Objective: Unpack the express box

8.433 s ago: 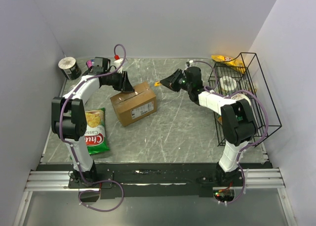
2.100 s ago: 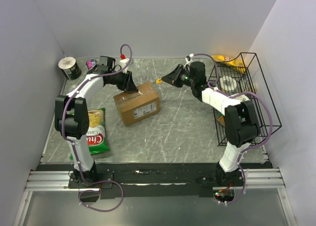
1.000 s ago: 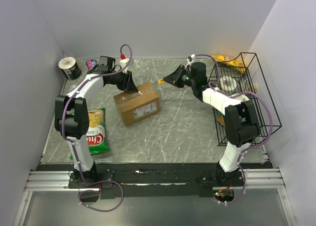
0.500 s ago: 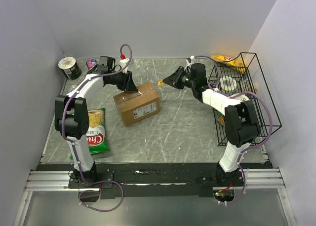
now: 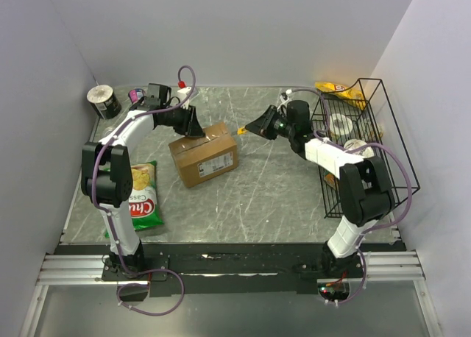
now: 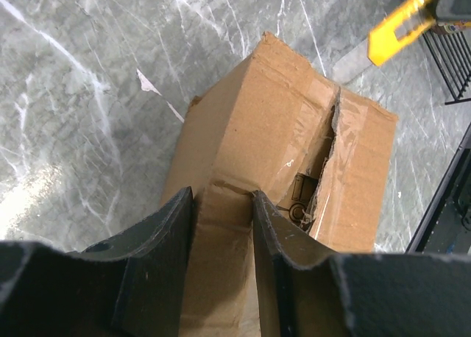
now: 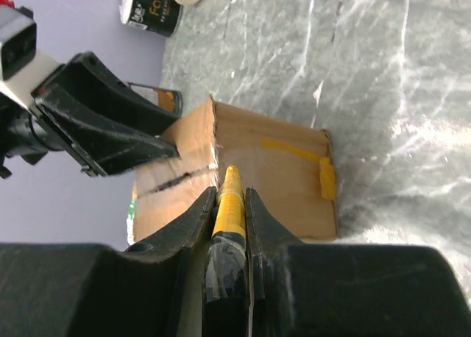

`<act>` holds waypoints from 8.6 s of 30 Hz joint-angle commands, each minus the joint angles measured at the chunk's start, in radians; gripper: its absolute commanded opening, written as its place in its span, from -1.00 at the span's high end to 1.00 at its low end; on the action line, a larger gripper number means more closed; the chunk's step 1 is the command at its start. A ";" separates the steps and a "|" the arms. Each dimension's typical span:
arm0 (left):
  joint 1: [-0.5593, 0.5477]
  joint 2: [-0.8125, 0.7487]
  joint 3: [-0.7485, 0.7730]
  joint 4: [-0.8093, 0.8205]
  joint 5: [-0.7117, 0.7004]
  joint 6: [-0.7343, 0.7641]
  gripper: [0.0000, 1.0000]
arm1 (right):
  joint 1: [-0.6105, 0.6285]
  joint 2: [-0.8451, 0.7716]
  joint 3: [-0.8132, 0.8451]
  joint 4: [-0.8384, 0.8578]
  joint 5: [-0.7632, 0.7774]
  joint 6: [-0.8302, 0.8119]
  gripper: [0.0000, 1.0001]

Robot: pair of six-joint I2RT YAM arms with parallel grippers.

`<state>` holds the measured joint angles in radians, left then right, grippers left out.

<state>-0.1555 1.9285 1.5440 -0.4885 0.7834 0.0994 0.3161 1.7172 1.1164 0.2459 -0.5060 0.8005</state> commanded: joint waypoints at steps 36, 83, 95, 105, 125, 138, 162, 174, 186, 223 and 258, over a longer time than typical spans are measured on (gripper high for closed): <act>-0.098 -0.095 0.122 -0.320 -0.164 0.502 -0.48 | 0.161 -0.004 -0.714 0.960 0.276 -2.132 0.03; 0.048 -0.095 0.053 -0.090 0.500 -0.051 0.22 | 0.189 0.004 0.037 -0.200 0.078 -1.060 -1.00; 0.042 -0.132 0.090 -0.065 0.108 0.069 -0.64 | 0.192 0.053 0.131 -0.238 0.078 -0.988 -1.00; -0.081 -0.425 -0.189 0.132 -0.353 0.445 -0.93 | 0.190 0.117 0.296 -0.284 0.093 -0.932 -1.00; -0.141 -0.249 -0.107 0.130 -0.693 0.462 -0.82 | 0.181 -0.030 0.198 -0.300 0.057 -0.931 -0.99; 0.031 -0.102 0.099 -0.122 -0.137 0.364 0.68 | 0.182 -0.067 0.411 -0.625 -0.184 -1.340 -0.99; -0.021 0.035 0.351 -0.605 0.298 0.554 0.99 | 0.224 0.159 0.721 -1.385 -0.514 -1.942 -0.97; -0.101 0.046 0.332 -0.584 0.261 0.510 0.98 | 0.301 0.312 0.799 -1.415 -0.454 -1.884 -0.93; -0.099 0.040 0.308 -0.503 0.192 0.441 0.98 | 0.327 0.312 0.790 -1.514 -0.407 -1.879 -0.73; -0.096 0.053 0.228 -0.318 0.258 0.264 0.98 | 0.422 -0.453 -0.064 -0.590 0.141 -1.334 -0.35; -0.108 0.015 0.195 -0.334 0.303 0.256 0.98 | 0.333 -0.061 0.123 -0.494 0.047 -1.839 -0.43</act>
<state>-0.2676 1.9923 1.7370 -0.8349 1.0317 0.3534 0.6373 1.6291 1.2598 -0.2974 -0.4927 -1.0058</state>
